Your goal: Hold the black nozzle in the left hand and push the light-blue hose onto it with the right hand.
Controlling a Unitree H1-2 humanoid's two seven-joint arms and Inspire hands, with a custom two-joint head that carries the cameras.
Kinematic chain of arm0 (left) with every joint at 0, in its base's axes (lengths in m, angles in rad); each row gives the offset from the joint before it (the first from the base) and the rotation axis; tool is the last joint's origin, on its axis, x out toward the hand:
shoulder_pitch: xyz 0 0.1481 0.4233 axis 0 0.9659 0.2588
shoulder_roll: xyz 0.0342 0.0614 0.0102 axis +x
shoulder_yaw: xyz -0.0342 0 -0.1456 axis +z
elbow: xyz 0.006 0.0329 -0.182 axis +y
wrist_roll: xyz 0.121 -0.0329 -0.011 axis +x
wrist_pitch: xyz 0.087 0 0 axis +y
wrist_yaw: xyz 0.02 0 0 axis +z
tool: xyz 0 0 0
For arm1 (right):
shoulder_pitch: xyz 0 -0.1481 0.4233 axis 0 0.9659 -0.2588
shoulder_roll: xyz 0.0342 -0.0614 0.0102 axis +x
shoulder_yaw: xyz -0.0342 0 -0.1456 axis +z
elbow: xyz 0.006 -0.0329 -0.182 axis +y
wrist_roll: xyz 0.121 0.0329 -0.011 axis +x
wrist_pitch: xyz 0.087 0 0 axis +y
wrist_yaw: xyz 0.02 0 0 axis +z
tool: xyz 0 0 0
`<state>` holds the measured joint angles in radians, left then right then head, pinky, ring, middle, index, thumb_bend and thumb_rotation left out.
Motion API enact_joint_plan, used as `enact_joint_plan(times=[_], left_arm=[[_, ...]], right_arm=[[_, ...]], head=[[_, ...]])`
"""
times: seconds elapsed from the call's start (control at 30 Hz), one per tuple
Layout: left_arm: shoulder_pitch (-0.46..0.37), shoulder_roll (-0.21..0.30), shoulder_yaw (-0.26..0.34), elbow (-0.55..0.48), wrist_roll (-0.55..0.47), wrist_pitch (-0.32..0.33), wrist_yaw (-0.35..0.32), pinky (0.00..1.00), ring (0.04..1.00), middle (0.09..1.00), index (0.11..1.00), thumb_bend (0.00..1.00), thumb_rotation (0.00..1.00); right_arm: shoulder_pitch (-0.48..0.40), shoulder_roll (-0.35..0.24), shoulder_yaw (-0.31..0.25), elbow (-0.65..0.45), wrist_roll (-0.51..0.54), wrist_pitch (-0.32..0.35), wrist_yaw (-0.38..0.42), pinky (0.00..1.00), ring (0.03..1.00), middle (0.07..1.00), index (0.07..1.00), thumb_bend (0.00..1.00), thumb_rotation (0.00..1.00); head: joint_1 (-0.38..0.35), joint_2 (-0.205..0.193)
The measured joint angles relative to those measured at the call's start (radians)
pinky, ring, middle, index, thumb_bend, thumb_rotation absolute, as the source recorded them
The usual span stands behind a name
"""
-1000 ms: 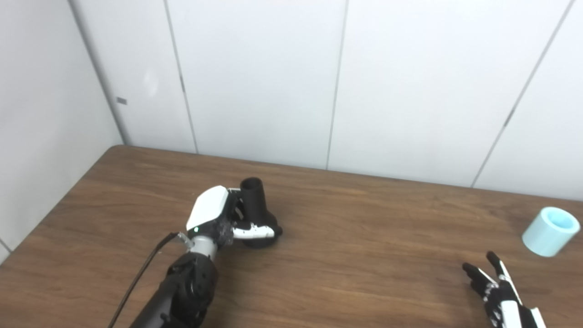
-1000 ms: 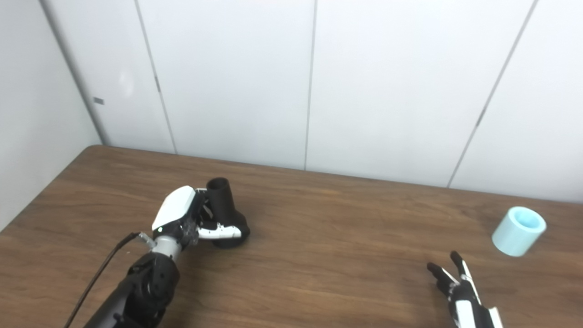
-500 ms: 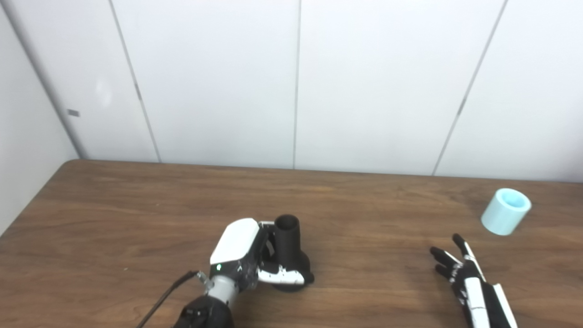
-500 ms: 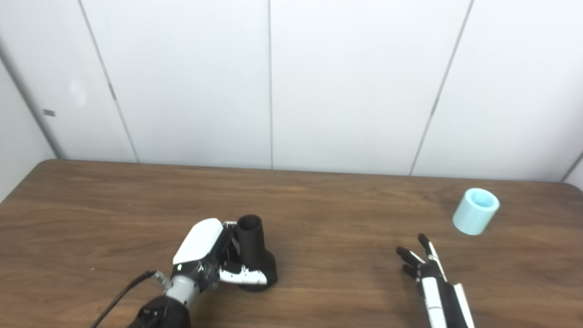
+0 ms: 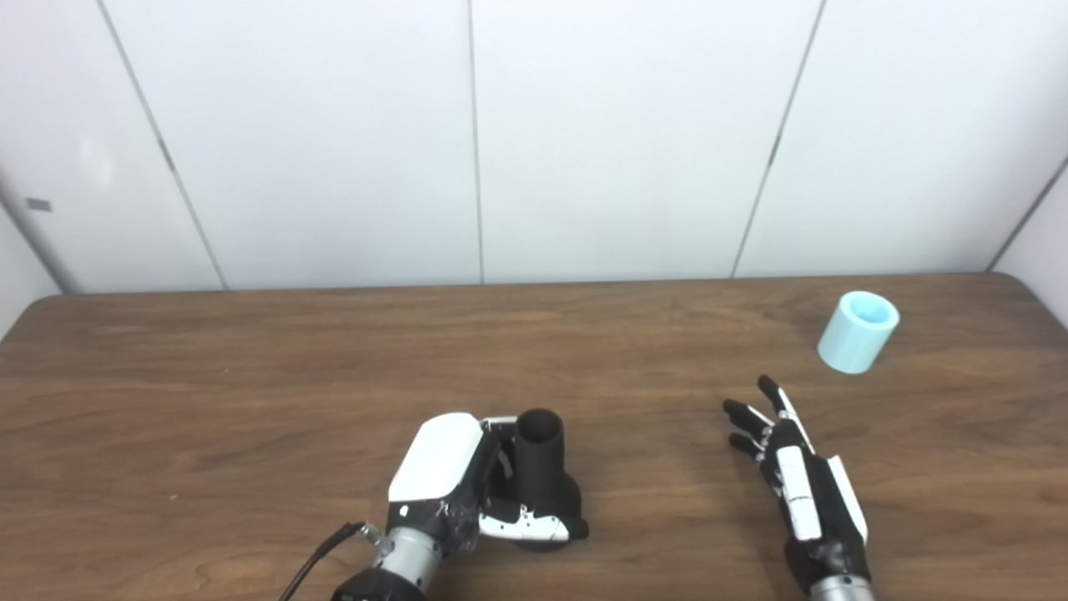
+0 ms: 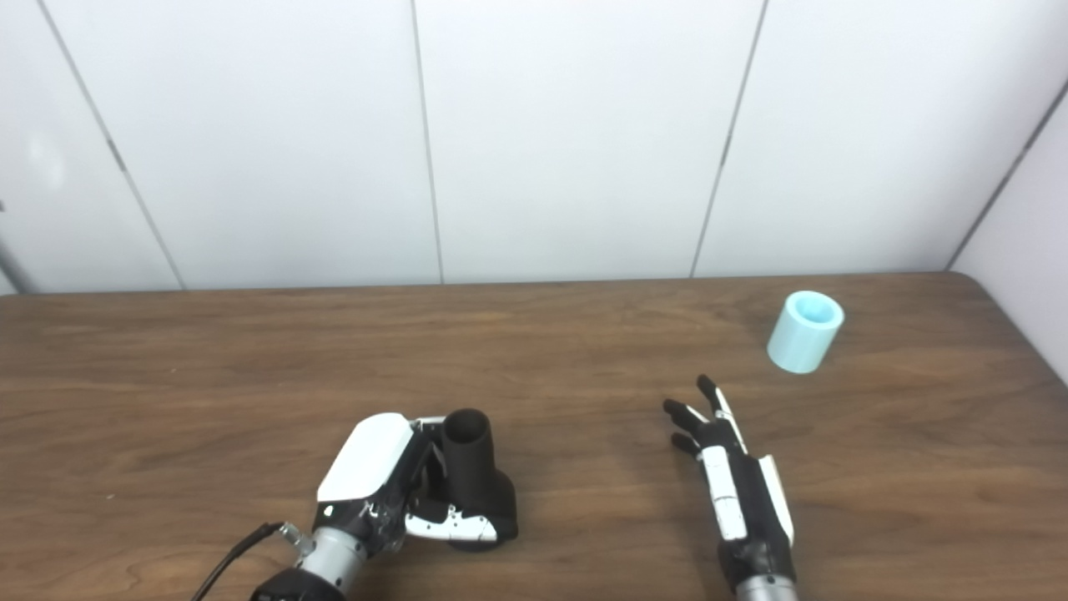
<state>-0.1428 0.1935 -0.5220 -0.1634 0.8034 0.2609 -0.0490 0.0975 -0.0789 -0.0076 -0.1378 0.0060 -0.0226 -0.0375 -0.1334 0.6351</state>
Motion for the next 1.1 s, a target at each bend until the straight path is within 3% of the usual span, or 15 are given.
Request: enact_joint_plan(times=[0.23, 0.4, 0.6, 0.63, 0.73, 0.87, 1.03, 1.1], left_arm=[[0.012, -0.011, 0.0, 0.024, 0.017, -0.046, 0.023, 0.42, 0.41, 0.466, 0.483, 0.5, 0.0], [0.016, -0.008, 0.016, 0.033, 0.007, -0.081, 0.025, 0.41, 0.397, 0.448, 0.485, 0.5, 0.0], [0.02, -0.003, 0.029, 0.036, -0.001, -0.112, 0.024, 0.39, 0.367, 0.43, 0.487, 0.5, 0.0], [0.021, -0.003, 0.031, 0.036, -0.002, -0.115, 0.024, 0.38, 0.376, 0.437, 0.505, 0.5, 0.0], [0.022, -0.003, 0.038, 0.036, -0.017, -0.116, 0.016, 0.36, 0.38, 0.44, 0.517, 0.5, 0.0], [0.021, 0.0, 0.04, 0.036, -0.022, -0.122, 0.011, 0.36, 0.378, 0.442, 0.518, 0.5, 0.0], [0.021, 0.008, 0.045, 0.036, -0.029, -0.137, 0.008, 0.37, 0.373, 0.444, 0.519, 0.5, 0.0], [0.021, 0.009, 0.046, 0.038, -0.029, -0.141, 0.007, 0.37, 0.375, 0.441, 0.52, 0.5, 0.0]], right_arm=[[-0.006, 0.015, -0.013, -0.014, 0.01, 0.026, -0.011, 0.76, 0.84, 0.836, 0.892, 0.51, 0.78], [-0.029, 0.005, -0.023, -0.05, 0.006, 0.093, -0.013, 0.76, 0.842, 0.833, 0.898, 0.47, 0.59], [-0.095, -0.036, -0.032, -0.098, -0.087, 0.21, -0.013, 0.66, 0.772, 0.807, 0.869, 0.56, 0.45], [-0.113, -0.056, -0.032, -0.114, -0.117, 0.229, -0.012, 0.65, 0.764, 0.803, 0.855, 0.56, 0.42], [-0.182, -0.116, -0.04, -0.143, -0.175, 0.272, -0.007, 0.77, 0.799, 0.802, 0.83, 0.59, 0.33], [-0.252, -0.187, -0.057, -0.143, -0.218, 0.315, 0.011, 0.86, 0.836, 0.814, 0.836, 0.63, 0.32], [-0.31, -0.296, -0.065, -0.12, -0.274, 0.329, 0.046, 0.69, 0.802, 0.819, 0.843, 0.65, 0.24], [-0.343, -0.345, -0.063, -0.099, -0.314, 0.33, 0.051, 0.7, 0.804, 0.821, 0.841, 0.67, 0.23]], head=[[-0.023, 0.002], [-0.081, 0.002], [-0.15, 0.002], [-0.156, 0.002], [-0.192, 0.002], [-0.212, 0.002], [-0.222, 0.003], [-0.227, 0.005]])
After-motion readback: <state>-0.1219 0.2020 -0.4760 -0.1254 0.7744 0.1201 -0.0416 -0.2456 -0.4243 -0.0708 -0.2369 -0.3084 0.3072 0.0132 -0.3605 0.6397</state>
